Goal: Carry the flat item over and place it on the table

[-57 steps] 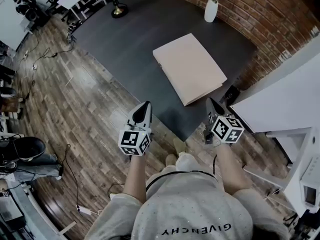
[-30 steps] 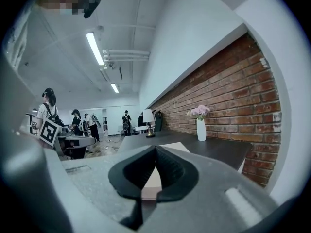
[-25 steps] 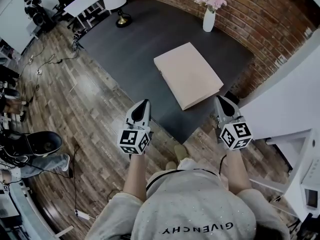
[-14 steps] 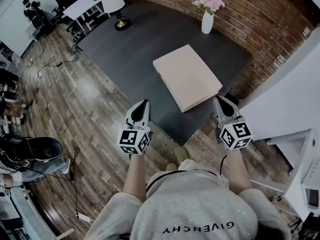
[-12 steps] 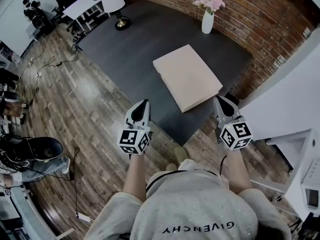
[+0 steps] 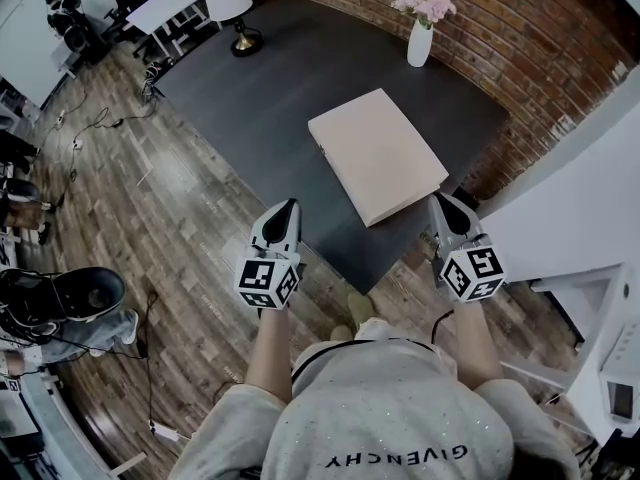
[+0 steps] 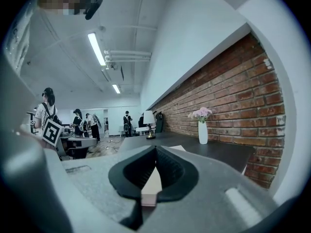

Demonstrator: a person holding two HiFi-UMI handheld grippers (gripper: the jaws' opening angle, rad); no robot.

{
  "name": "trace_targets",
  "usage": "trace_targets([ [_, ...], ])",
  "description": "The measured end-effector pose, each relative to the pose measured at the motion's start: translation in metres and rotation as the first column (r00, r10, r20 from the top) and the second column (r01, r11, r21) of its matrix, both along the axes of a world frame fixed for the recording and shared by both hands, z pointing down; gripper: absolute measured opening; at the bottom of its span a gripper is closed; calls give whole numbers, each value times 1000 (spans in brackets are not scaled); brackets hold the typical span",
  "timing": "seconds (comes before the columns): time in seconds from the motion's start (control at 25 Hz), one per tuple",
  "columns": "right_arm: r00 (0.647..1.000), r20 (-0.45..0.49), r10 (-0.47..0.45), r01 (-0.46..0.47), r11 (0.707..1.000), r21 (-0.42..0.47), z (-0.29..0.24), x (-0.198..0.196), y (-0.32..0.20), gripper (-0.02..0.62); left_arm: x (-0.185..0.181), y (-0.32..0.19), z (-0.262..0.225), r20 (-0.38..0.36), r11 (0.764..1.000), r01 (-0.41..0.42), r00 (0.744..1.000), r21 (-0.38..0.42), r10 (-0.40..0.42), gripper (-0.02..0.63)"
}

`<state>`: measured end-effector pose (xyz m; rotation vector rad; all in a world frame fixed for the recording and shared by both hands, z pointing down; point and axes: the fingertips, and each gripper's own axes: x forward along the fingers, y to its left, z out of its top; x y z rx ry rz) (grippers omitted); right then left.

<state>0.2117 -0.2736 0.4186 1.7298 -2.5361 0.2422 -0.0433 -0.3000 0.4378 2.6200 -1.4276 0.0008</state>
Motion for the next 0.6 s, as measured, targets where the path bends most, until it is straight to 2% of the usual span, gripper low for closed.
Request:
trace_targets([
  [0.6,999,48,2,1,999,-52,19,0,-9,-5,-3,-10,8,4,1000,14,1000,-16,-14,-2],
])
